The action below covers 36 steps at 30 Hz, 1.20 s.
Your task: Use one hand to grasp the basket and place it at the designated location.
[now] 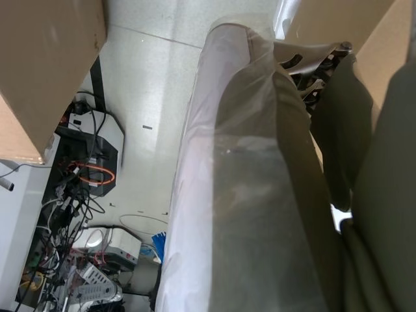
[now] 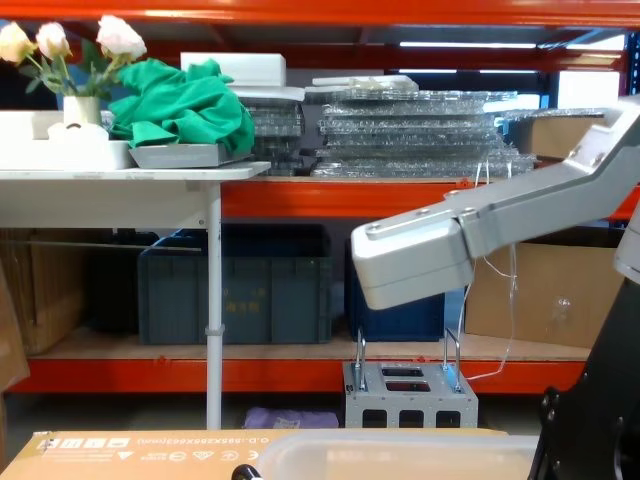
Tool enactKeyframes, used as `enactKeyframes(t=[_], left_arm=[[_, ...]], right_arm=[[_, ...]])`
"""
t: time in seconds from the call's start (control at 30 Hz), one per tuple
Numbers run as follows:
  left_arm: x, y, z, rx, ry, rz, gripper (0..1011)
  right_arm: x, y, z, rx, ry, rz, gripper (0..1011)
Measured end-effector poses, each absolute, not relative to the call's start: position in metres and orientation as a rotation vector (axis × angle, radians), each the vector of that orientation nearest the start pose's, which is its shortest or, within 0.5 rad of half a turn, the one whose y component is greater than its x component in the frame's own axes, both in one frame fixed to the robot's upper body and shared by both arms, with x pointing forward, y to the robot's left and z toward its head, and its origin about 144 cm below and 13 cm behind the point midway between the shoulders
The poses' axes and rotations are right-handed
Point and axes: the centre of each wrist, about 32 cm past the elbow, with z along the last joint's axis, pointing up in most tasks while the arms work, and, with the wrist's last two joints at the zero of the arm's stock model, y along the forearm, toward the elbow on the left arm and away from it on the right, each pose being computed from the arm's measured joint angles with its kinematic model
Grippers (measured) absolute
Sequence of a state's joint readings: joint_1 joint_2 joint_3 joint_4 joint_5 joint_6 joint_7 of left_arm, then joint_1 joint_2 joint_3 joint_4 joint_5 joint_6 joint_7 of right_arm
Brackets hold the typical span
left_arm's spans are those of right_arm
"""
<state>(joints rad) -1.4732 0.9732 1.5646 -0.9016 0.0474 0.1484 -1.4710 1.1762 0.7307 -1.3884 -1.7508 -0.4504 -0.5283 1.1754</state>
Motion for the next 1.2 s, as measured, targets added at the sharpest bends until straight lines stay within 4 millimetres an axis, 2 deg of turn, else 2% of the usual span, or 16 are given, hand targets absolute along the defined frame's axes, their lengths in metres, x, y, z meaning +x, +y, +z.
enactKeyframes(t=[0.13, 0.2, 0.3, 0.4, 0.43, 0.47, 0.6, 0.7, 0.77, 0.83, 0.87, 1.0, 1.2], left_arm=[[0.617, 0.495, 1.396, 1.629, 0.163, 0.177, 0], [0.617, 0.495, 1.396, 1.629, 0.163, 0.177, 0], [0.617, 0.495, 1.396, 1.629, 0.163, 0.177, 0], [0.617, 0.495, 1.396, 1.629, 0.163, 0.177, 0], [0.617, 0.495, 1.396, 1.629, 0.163, 0.177, 0], [0.617, 0.495, 1.396, 1.629, 0.163, 0.177, 0], [0.617, 0.495, 1.396, 1.629, 0.163, 0.177, 0], [0.617, 0.495, 1.396, 1.629, 0.163, 0.177, 0], [0.617, 0.495, 1.396, 1.629, 0.163, 0.177, 0], [0.617, 0.495, 1.396, 1.629, 0.163, 0.177, 0], [0.617, 0.495, 1.396, 1.629, 0.163, 0.177, 0], [0.617, 0.495, 1.396, 1.629, 0.163, 0.177, 0], [0.617, 0.495, 1.396, 1.629, 0.163, 0.177, 0]], right_arm=[[0.512, -0.151, 1.345, -1.087, -1.399, 0.918, 372], [0.513, -0.152, 1.346, -1.087, -1.397, 0.916, 408], [0.515, -0.156, 1.350, -1.082, -1.393, 0.902, 554], [0.518, -0.158, 1.353, -1.079, -1.388, 0.890, 639], [0.519, -0.160, 1.355, -1.079, -1.386, 0.881, 639], [0.520, -0.161, 1.356, -1.079, -1.385, 0.877, 695], [0.523, -0.165, 1.361, -1.076, -1.380, 0.854, 804], [0.525, -0.170, 1.368, -1.071, -1.376, 0.827, 899], [0.526, -0.174, 1.372, -1.067, -1.377, 0.811, 927], [0.528, -0.183, 1.383, -1.051, -1.379, 0.774, 1000], [0.528, -0.183, 1.383, -1.051, -1.379, 0.774, 1000], [0.529, -0.199, 1.407, -1.014, -1.387, 0.709, 1001], [0.526, -0.217, 1.429, -0.970, -1.403, 0.651, 1001]])
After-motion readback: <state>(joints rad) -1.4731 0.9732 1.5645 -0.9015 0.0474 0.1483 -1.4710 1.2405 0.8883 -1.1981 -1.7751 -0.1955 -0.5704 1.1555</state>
